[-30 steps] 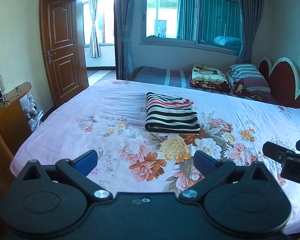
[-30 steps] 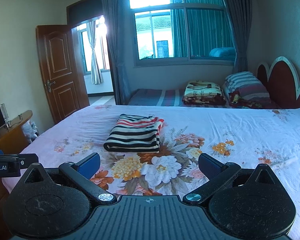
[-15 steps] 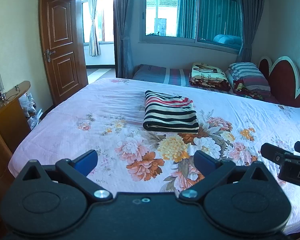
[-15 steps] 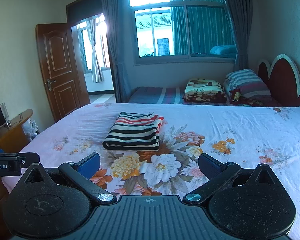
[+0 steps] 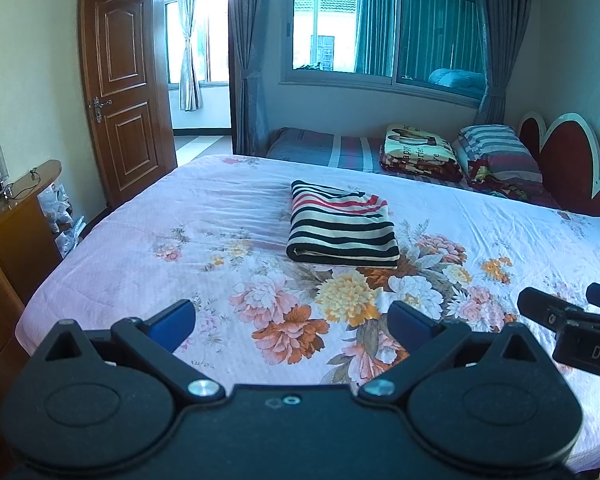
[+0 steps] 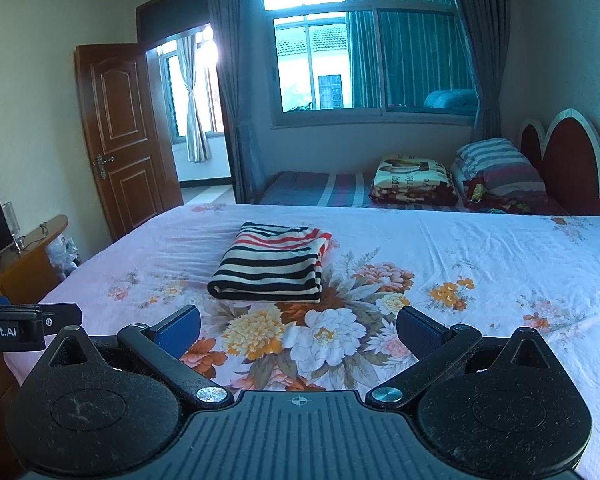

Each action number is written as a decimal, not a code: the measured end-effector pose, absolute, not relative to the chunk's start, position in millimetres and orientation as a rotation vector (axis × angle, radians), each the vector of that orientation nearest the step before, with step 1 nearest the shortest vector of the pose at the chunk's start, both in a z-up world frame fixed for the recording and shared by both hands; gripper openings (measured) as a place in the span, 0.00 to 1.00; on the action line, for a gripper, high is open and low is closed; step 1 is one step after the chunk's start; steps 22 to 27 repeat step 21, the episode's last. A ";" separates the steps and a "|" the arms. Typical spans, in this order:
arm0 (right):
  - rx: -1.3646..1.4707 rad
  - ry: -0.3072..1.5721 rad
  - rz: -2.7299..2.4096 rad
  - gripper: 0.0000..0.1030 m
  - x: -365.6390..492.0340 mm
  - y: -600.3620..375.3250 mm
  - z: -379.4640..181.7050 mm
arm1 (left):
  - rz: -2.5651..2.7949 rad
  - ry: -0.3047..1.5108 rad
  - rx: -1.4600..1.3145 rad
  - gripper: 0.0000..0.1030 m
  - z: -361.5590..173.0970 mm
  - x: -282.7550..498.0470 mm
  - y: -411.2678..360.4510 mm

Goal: Fold small clothes

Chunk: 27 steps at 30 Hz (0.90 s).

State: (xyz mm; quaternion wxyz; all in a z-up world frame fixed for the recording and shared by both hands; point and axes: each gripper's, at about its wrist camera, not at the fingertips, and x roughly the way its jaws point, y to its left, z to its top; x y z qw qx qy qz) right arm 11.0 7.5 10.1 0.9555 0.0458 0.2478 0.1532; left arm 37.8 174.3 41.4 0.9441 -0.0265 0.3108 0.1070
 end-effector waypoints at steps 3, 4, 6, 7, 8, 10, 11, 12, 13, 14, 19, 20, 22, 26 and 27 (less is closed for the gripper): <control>0.093 0.505 0.310 1.00 11.8 7.7 10.2 | 0.218 0.634 -0.053 1.00 40.9 38.9 174.0; 0.093 0.506 0.311 1.00 12.4 7.8 10.2 | 0.219 0.635 -0.053 1.00 41.0 38.9 174.0; 0.092 0.507 0.310 1.00 13.0 8.5 9.5 | 0.217 0.637 -0.054 1.00 40.4 39.5 174.3; 0.093 0.508 0.311 1.00 13.1 8.7 9.4 | 0.219 0.636 -0.055 1.00 41.0 38.9 173.8; 0.093 0.508 0.312 1.00 13.3 9.2 8.8 | 0.218 0.636 -0.055 1.00 41.1 39.0 173.8; 0.091 0.511 0.313 1.00 14.5 10.1 7.5 | 0.218 0.636 -0.054 1.00 40.6 39.4 173.7; 0.090 0.512 0.313 1.00 15.3 10.7 7.1 | 0.219 0.635 -0.052 1.00 39.8 39.4 172.8; 0.090 0.513 0.314 1.00 16.2 11.4 6.5 | 0.219 0.636 -0.051 1.00 38.2 40.5 172.7; 0.089 0.516 0.315 1.00 17.3 12.3 5.8 | 0.214 0.635 -0.049 1.00 37.6 40.8 172.5; 0.088 0.518 0.315 1.00 18.5 13.5 5.2 | 0.207 0.634 -0.042 1.00 36.9 41.2 171.9; 0.079 0.536 0.314 1.00 24.4 17.2 -0.6 | 0.197 0.601 -0.011 0.99 27.1 47.5 173.5; 0.077 0.542 0.311 1.00 27.1 17.5 -2.4 | 0.194 0.613 -0.012 0.99 25.1 51.8 176.0; 0.077 0.548 0.307 1.00 29.2 17.5 -4.4 | 0.189 0.629 -0.022 0.99 21.8 56.6 178.4; 0.077 0.548 0.307 1.00 29.2 17.5 -4.4 | 0.189 0.629 -0.022 0.99 21.8 56.6 178.4; 0.077 0.548 0.307 1.00 29.2 17.5 -4.4 | 0.189 0.629 -0.022 0.99 21.8 56.6 178.4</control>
